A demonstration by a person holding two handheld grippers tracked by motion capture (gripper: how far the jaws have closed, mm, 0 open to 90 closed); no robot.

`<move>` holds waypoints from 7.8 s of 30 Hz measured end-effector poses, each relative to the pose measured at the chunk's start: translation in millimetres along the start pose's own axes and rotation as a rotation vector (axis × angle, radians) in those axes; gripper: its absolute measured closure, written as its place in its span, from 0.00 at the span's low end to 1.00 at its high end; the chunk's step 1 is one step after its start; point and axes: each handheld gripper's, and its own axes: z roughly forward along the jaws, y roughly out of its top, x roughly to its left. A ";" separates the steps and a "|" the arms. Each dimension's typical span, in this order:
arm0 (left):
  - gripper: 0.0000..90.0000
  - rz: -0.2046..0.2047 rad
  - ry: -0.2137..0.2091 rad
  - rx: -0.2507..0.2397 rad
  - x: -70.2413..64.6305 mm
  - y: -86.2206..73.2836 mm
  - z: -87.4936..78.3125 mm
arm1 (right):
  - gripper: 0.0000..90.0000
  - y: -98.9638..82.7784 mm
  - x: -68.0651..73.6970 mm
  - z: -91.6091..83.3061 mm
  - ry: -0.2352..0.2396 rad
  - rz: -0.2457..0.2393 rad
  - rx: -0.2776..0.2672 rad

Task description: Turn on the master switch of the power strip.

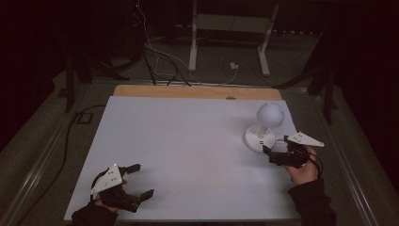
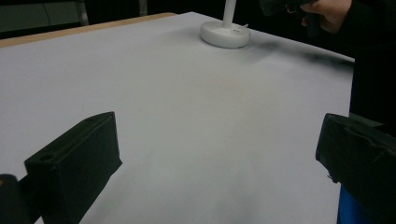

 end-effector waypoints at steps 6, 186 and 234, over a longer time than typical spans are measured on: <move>0.00 -0.001 0.000 0.000 0.2 0.0 0.0 | 0.00 0.6 -1.1 5.8 -0.005 0.070 -0.007; 0.00 -0.011 -0.014 -0.011 -0.1 1.4 0.5 | 0.00 10.5 16.0 -2.8 0.083 0.095 -0.053; 0.00 -0.006 -0.023 0.006 -1.4 1.6 1.4 | 0.00 -50.3 49.6 -23.9 0.290 -0.065 0.093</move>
